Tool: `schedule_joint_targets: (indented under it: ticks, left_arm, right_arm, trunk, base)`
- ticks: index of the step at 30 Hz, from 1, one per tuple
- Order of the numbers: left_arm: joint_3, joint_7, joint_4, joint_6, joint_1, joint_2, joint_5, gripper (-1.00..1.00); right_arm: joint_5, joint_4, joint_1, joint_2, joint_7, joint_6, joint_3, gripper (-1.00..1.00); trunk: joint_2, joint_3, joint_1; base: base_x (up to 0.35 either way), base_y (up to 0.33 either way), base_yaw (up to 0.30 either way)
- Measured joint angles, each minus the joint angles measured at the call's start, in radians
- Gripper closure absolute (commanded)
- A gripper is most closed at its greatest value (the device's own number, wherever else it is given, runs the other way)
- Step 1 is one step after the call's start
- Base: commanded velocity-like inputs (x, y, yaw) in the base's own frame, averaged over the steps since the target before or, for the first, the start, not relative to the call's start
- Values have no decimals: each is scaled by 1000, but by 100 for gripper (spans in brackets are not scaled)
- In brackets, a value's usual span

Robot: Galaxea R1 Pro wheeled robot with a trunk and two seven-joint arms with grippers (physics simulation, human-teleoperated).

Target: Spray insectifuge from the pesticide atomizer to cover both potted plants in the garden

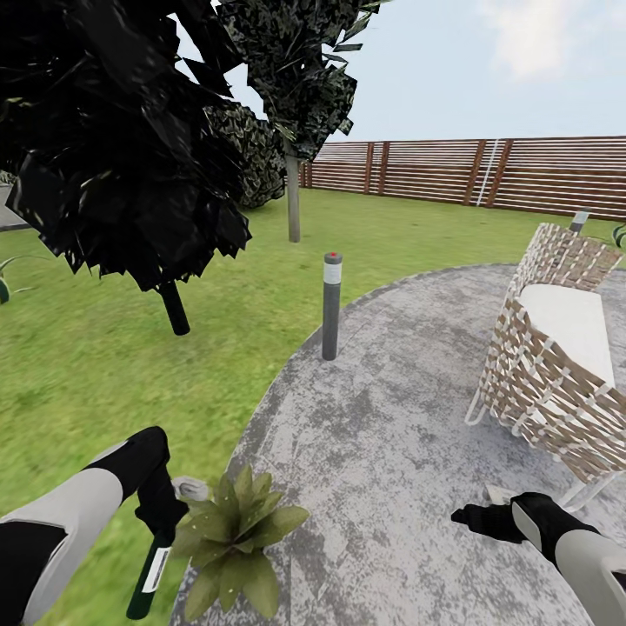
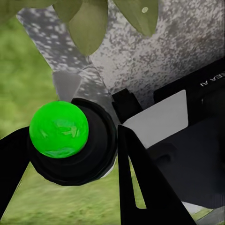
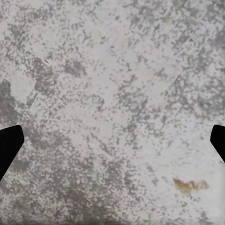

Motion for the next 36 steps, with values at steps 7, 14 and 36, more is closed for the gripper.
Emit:
schedule_joint_targets:
  ticks: [7, 14, 36]
  left_arm:
    - [1, 18, 0, 1, 0, -2, 1, 100]
    - [0, 21, -5, 1, 0, -2, 0, 100]
    - [-45, 30, -59, 4, 0, -51, -67, 100]
  right_arm:
    - [0, 0, 0, 0, 0, 0, 0, -100]
    - [0, 0, 0, 0, 0, 0, 0, -100]
    - [0, 0, 0, 0, 0, -1, 0, -100]
  trunk:
    - [0, 0, 0]
    - [0, 0, 0]
    - [0, 0, 0]
  base:
    - [0, 0, 0]
    - [0, 0, 0]
    - [0, 0, 0]
